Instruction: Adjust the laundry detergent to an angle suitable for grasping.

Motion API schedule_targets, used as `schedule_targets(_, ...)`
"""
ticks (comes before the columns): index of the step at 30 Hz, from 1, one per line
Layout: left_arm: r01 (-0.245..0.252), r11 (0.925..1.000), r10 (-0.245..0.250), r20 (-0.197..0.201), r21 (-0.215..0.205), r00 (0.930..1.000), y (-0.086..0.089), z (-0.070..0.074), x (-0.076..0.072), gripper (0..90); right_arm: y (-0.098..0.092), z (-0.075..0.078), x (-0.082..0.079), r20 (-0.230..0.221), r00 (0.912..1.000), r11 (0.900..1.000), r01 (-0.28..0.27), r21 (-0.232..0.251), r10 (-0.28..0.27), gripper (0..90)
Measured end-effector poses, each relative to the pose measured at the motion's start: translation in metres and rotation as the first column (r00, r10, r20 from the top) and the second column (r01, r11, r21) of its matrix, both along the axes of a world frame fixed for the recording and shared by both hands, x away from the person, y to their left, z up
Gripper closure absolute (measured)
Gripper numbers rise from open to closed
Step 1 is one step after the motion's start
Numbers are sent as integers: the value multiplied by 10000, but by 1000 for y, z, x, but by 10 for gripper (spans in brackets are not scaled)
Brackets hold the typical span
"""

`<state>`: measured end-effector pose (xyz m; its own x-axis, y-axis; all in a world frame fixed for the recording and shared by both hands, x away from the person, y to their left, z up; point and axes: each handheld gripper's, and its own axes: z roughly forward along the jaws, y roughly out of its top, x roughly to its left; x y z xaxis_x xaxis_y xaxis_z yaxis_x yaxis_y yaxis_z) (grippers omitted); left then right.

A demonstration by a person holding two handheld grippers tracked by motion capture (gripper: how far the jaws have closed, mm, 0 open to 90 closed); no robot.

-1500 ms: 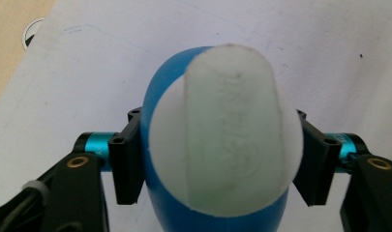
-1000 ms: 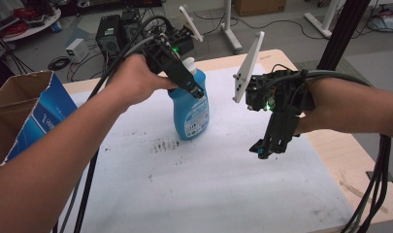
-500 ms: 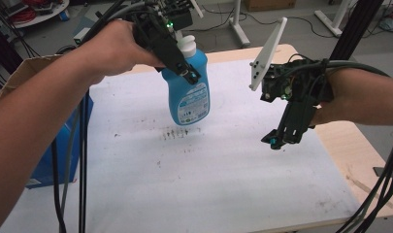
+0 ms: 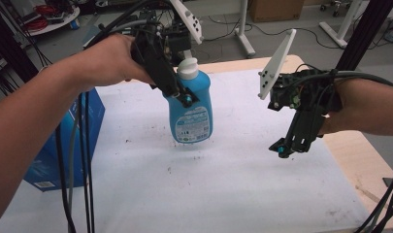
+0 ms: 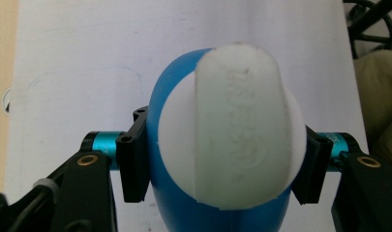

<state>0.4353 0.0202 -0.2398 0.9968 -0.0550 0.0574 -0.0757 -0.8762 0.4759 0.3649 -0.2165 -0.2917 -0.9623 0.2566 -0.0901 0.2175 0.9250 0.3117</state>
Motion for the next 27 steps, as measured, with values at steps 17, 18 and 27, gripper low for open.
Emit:
schedule_targets(17,1800,9834,-1796,-196,216,9835,-2,-8,-17,374,0,2,-3,21,10000,10000,42,6,-42,37)
schedule_targets(18,2115,9773,-2114,-80,159,9774,0,-10,-17,374,0,2,-3,28,10000,10000,69,-9,-69,37)
schedule_targets(27,2740,9615,-2738,-139,213,9617,-1,-18,-16,375,2,0,-1,-50,10000,9999,85,-86,-85,37)
